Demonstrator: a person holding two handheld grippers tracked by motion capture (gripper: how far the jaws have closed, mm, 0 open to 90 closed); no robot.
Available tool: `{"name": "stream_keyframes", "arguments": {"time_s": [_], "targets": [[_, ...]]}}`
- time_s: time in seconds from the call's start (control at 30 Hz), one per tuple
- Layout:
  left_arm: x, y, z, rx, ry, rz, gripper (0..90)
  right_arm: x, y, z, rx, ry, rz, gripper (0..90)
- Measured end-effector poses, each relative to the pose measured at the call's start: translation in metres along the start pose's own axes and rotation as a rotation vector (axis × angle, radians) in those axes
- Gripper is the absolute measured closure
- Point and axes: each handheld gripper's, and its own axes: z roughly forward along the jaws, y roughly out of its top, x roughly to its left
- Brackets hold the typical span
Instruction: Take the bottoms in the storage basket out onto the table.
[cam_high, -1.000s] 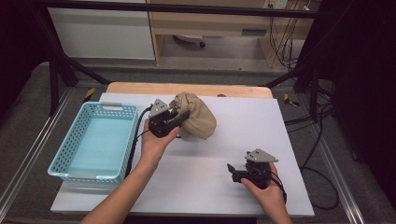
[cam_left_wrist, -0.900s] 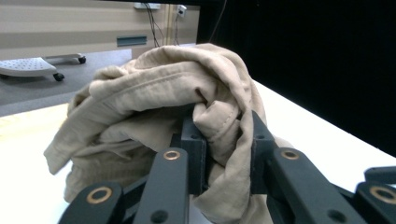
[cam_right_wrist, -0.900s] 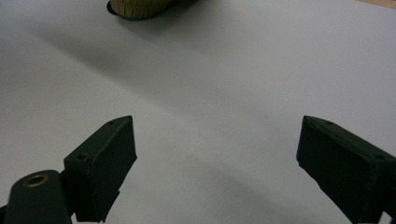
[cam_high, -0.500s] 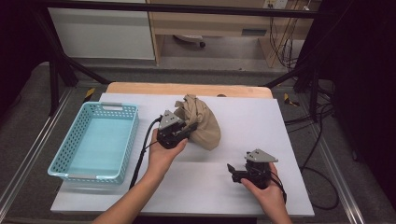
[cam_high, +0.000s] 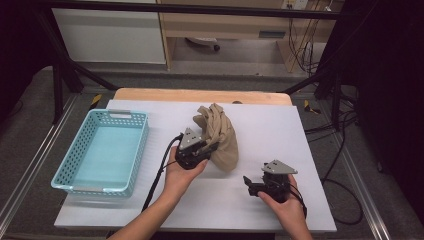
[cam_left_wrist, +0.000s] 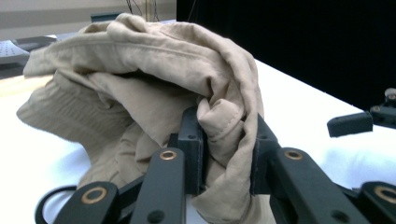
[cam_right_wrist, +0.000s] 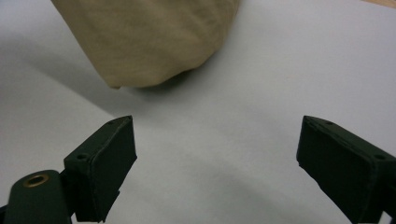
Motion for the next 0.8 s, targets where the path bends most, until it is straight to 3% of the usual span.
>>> {"name": "stream_keyframes", "arguments": {"time_s": [0.43,0.8], "targets": [[-0.018,-0.016,-0.006,0.017,0.01,0.036,68.5,0.0,0.0,-0.001,-0.005,-0.002,-0.007,12.3],[-0.017,-0.018,-0.022,-0.028,0.038,0.052,42.5,0.001,0.0,0.0,0.001,-0.002,-0.013,12.3]]}}
